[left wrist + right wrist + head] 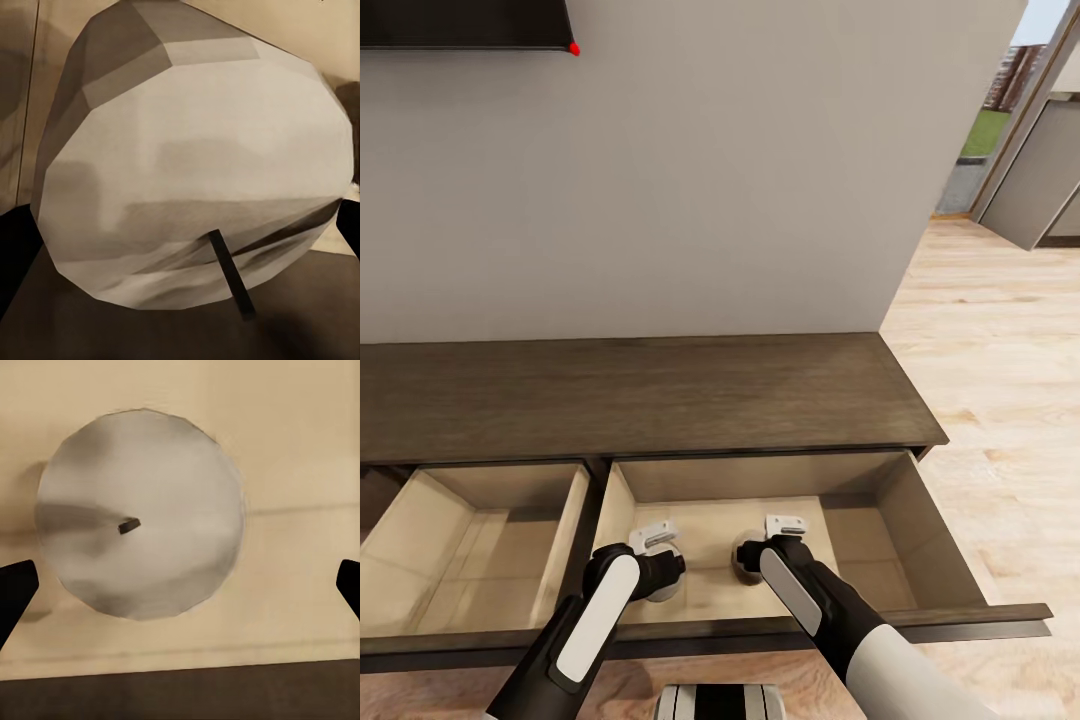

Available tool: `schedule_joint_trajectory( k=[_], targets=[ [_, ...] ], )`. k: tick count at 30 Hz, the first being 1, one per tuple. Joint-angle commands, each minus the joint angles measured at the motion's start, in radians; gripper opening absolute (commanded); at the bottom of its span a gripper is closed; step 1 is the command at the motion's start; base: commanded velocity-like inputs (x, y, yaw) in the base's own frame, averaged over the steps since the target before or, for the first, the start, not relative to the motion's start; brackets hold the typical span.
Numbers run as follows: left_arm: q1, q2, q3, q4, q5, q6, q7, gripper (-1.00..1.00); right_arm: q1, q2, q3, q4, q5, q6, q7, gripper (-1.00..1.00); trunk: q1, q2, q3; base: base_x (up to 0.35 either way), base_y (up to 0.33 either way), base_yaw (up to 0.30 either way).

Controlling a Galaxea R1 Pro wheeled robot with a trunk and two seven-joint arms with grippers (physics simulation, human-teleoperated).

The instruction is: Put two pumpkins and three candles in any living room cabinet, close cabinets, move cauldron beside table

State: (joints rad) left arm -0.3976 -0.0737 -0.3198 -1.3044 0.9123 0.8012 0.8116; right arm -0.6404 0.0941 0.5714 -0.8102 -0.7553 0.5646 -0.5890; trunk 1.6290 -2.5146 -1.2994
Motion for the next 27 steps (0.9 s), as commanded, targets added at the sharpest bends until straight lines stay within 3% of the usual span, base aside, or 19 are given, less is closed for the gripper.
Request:
schedule_joint_trajectory(
  k=[1,10,15,22,27],
  targets=[
    [0.000,0.000,-0.002,-0.001,0.010,0.001,0.011,1.00,-0.001,-0.001,0.003,-0.001,-0.009,0.001,-0.009,1.00,0.000,0.000,-0.001,0.000,0.000,0.000],
    [0.000,0.000,0.000,-0.001,0.011,0.001,0.011,1.00,-0.001,-0.001,0.004,-0.001,-0.009,0.001,-0.009,1.00,0.000,0.000,-0.001,0.000,0.000,0.000],
    [0.000,0.001,0.004,-0.001,0.011,0.001,0.011,1.00,-0.001,-0.001,0.004,-0.001,-0.009,0.001,-0.009,1.00,-0.002,0.001,0.019,0.000,0.000,0.000],
    [0.000,0.000,0.009,-0.011,0.016,0.002,0.012,1.00,-0.001,-0.001,0.003,-0.001,-0.009,0.001,-0.009,1.00,-0.002,0.001,0.019,0.000,0.000,0.000],
    [0.000,0.001,0.013,-0.013,0.021,0.004,0.013,1.00,-0.001,-0.001,0.003,-0.001,-0.009,0.001,-0.009,1.00,-0.005,0.002,0.038,0.000,0.000,0.000]
  ],
)
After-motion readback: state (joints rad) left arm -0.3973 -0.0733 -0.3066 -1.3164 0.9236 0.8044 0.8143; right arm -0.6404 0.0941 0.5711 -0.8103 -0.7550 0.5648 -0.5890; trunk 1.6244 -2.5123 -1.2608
